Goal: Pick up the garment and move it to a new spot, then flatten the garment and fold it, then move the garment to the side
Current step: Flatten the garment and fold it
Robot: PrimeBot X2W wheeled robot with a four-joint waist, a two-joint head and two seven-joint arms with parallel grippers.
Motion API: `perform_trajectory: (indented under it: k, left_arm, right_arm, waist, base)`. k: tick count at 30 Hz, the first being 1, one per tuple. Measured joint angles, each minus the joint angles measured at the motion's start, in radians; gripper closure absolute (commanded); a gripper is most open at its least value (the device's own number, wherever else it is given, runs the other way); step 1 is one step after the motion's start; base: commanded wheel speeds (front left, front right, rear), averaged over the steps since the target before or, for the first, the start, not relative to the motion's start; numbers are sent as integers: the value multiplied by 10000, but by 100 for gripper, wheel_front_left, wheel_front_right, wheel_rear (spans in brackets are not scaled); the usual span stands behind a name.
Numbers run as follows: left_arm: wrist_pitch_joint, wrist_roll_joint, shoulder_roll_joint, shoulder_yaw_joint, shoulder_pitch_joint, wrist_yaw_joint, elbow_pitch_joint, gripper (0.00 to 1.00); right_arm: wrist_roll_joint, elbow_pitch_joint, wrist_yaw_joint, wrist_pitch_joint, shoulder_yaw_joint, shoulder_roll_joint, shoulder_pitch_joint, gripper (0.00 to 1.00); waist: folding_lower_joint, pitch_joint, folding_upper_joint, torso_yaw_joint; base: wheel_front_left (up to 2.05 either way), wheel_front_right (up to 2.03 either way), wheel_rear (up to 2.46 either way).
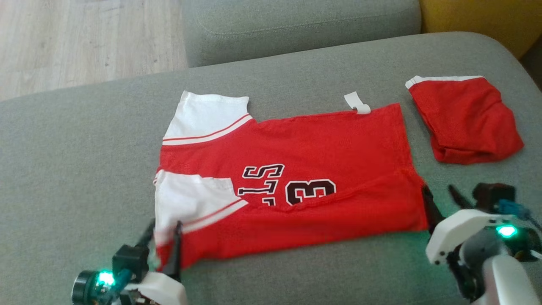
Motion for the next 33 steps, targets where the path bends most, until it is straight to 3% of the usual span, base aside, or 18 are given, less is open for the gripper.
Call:
perform_trajectory:
  k: [1,2,13,19,25,33]
  left_arm:
    - [-36,0,2,0,-6,8,13,3]
    - [-100,0,6,6,-14,25,13,0]
    - [-836,-136,368,631,-1353,119,-332,0]
    - [-184,-142,934,554,-3709,-882,-395,0]
    - [1266,-441,1532,127,-6974,-2150,1041,0]
    - [3313,-1919,2443,-2050,-9359,-2382,2961,0]
  right_arm:
    - [-2,-98,0,-109,-82,0,-2,0]
    - [-2,-196,0,-226,-178,0,-8,0]
    - [-15,-826,0,-1845,-577,4,-1093,0]
    - [-240,-861,0,-2017,-491,2,-2209,0]
    - [-391,-642,0,-2117,-134,2,-3607,0]
    - [-497,-153,0,-2474,161,-6,-4928,0]
  waist:
    - [0,24,0,-11]
    - [-1,58,0,-22]
    - [1,859,0,-109]
    - [2,1748,0,-163]
    - [4,2725,0,-409]
    - [1,3746,-1,-983]
  base:
    - [0,0,0]
    - [0,0,0]
    - [0,0,0]
    - [0,0,0]
    - [0,0,0]
    - [0,0,0]
